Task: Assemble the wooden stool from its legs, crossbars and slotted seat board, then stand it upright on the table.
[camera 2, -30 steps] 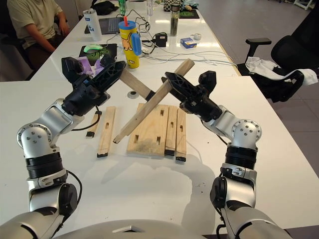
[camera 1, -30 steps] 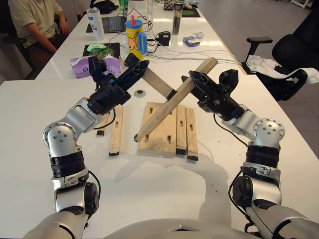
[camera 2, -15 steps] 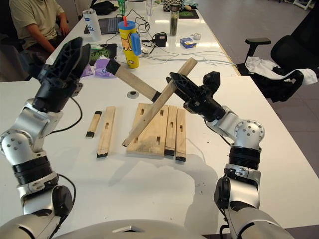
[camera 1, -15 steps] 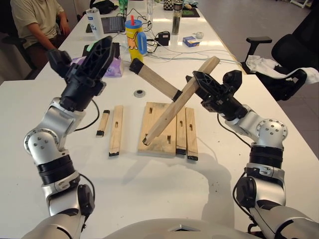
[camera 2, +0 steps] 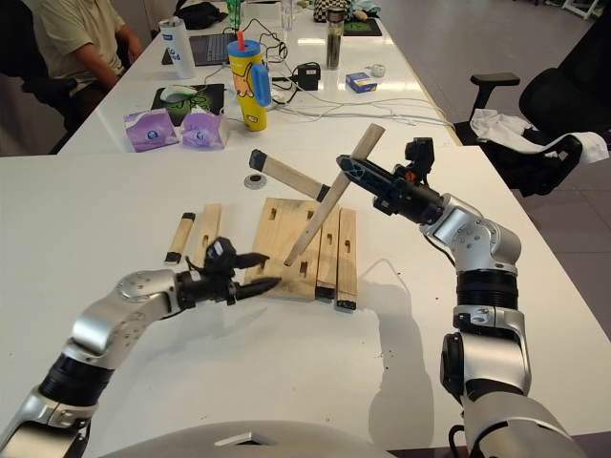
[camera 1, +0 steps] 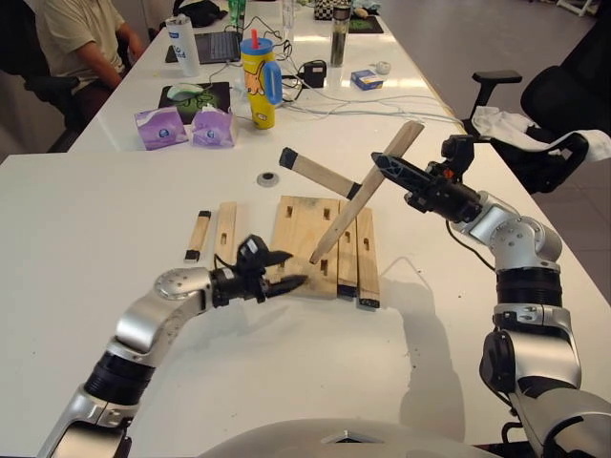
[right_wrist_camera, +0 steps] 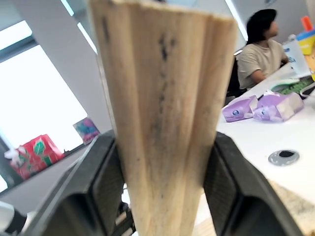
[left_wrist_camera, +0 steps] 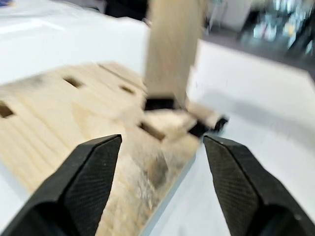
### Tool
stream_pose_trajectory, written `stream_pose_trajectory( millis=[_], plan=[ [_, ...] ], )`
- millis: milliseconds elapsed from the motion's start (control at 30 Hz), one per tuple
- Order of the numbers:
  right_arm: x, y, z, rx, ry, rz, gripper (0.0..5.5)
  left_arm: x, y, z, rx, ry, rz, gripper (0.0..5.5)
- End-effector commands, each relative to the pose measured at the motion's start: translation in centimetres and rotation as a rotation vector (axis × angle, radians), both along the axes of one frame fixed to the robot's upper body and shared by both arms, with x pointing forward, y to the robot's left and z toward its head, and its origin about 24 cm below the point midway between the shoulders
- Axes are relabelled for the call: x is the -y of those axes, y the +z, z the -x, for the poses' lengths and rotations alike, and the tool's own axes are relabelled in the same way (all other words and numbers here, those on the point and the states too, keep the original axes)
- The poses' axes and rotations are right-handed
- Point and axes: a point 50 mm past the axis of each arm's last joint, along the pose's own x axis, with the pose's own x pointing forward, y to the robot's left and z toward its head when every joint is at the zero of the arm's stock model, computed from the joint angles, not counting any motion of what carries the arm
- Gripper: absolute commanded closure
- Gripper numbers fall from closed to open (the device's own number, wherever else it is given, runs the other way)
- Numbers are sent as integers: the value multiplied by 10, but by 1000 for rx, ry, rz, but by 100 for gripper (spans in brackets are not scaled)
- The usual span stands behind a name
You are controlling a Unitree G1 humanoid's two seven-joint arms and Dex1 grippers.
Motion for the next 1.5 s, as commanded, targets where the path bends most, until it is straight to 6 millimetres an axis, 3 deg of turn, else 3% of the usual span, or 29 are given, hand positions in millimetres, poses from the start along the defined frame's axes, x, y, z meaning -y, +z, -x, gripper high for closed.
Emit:
stream_pose_trajectory(
  millis=[33,467,767,1033,1167,1333,1500],
  plan=[
    [3,5,-6,48,36,34,343,5,-11,-9,90,-86,-155,241],
    [4,-13,-11,70,51,139,343,-10,-32,-2,-6,-165,-301,241],
    [-16,-21,-13,163,123,268,343,-13,-39,8,-60,-189,-311,241],
    [-20,-26,6,330,323,597,343,-16,-49,20,-107,-193,-344,241],
    [-25,-38,16,378,394,698,343,-12,-53,24,-110,-184,-356,241],
    [-33,-44,14,482,225,676,343,-7,-65,27,-109,-103,-404,241],
    [-45,-36,12,507,193,661,244,-9,-77,31,-158,37,-451,241]
  ],
)
